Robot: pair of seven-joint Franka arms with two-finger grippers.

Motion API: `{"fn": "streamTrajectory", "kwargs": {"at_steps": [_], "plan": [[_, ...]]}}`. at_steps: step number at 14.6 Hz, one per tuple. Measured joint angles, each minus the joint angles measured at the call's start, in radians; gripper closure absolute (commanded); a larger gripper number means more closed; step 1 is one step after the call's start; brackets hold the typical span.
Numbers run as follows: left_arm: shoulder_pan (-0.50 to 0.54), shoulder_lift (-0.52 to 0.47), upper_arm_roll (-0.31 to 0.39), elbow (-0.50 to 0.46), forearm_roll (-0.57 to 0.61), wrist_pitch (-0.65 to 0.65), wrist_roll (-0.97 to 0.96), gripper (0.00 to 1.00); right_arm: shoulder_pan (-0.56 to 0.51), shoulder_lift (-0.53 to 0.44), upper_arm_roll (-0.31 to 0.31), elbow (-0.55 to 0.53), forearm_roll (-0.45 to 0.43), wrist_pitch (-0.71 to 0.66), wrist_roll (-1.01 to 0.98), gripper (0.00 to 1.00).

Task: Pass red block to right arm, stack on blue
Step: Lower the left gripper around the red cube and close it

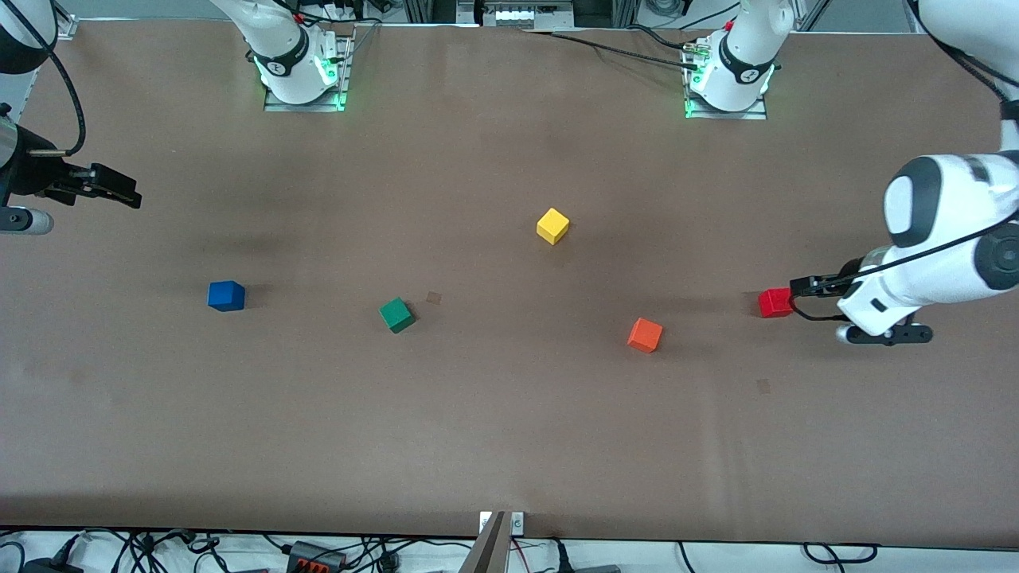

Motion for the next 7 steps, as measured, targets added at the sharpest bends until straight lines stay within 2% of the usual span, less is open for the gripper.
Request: {"fn": "streamTrajectory", "kwargs": {"at_steps": [4,7], "plan": [[0.0,0.002,0.0,-0.23,0.004,0.346,0.001,0.0,0.0,0.0,0.001,0.0,0.0,0.0,0.0,0.0],[0.0,0.005,0.0,-0.36,0.004,0.531,0.002,0.0,0.001,-0.001,0.002,0.0,0.0,0.0,0.0,0.0]]}}
